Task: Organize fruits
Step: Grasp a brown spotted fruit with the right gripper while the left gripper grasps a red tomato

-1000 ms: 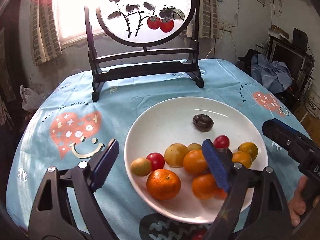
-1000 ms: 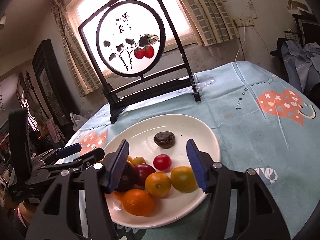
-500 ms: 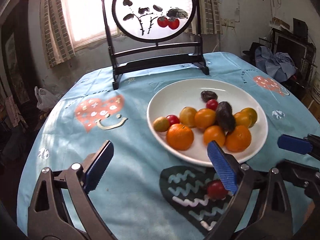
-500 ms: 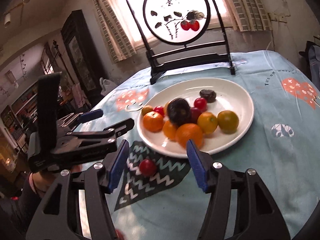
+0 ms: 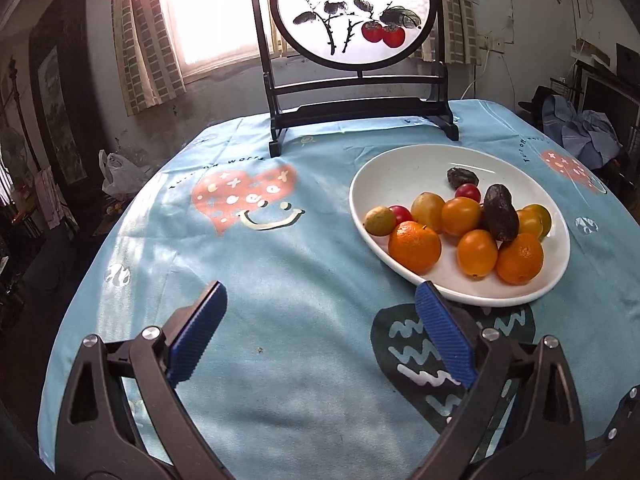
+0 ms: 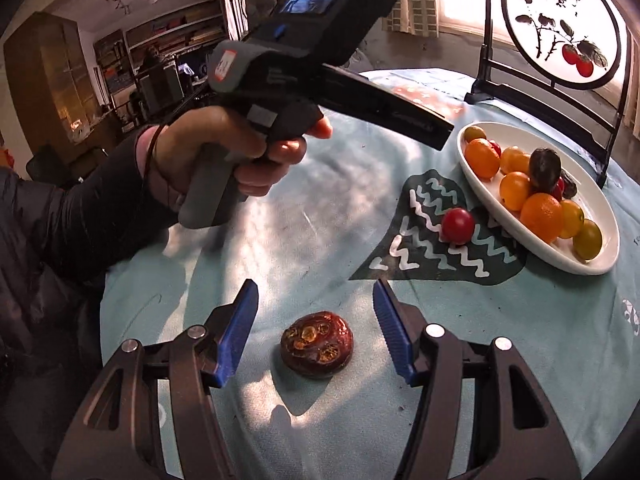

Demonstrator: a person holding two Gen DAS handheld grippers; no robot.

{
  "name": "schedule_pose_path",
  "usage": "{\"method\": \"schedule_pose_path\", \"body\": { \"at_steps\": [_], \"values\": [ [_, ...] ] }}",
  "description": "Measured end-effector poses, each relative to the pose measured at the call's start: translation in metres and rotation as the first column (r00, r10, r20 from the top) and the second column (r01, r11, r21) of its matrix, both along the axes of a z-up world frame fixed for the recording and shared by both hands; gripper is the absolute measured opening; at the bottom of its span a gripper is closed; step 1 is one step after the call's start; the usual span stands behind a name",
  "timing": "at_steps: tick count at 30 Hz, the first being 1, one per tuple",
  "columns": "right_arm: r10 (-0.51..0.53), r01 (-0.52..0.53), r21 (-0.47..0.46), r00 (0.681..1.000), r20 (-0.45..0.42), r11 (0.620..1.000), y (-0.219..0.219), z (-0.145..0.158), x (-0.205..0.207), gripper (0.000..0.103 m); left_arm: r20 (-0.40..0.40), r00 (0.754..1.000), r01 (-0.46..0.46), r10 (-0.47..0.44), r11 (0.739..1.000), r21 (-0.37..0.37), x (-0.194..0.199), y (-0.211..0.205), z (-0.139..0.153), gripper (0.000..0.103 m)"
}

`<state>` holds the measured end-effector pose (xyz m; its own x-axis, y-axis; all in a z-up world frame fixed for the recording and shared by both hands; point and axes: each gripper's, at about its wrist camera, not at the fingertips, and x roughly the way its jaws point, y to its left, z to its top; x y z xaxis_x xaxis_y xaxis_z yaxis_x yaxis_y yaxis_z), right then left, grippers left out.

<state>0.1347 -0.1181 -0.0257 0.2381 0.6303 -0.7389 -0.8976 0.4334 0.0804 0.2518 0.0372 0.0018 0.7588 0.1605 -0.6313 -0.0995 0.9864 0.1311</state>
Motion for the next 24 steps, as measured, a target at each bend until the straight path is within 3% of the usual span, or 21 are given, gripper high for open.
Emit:
{"method": "schedule_pose_path", "body": {
  "at_steps": [11, 16, 21, 24],
  "values": [
    [0.005, 0.002, -0.155, 0.999, 0.044, 0.988, 0.005, -0.027, -0.016, 0.060, -0.012, 1.000, -0.007, 0.007, 1.000, 0.001, 0.001, 0.001, -0.002, 0.097],
    [-0.003, 0.012, -0.175, 0.999, 0.050, 0.984, 0.003, -0.030, -0.018, 0.045, -0.016, 1.000, -0.008, 0.008, 1.000, 0.001, 0.002, 0.001, -0.002, 0.097],
    [-0.052, 0.056, -0.128, 0.998, 0.039, 0.990, -0.004, -0.025, -0.005, 0.043, -0.028, 1.000, -0.007, 0.007, 1.000, -0.006, 0.002, 0.001, -0.004, 0.097],
    [-0.175, 0.175, -0.028, 0.985, 0.012, 0.984, -0.023, -0.012, 0.018, 0.043, -0.033, 0.999, 0.015, -0.016, 0.999, -0.038, 0.001, -0.002, -0.005, 0.097]
  ]
}}
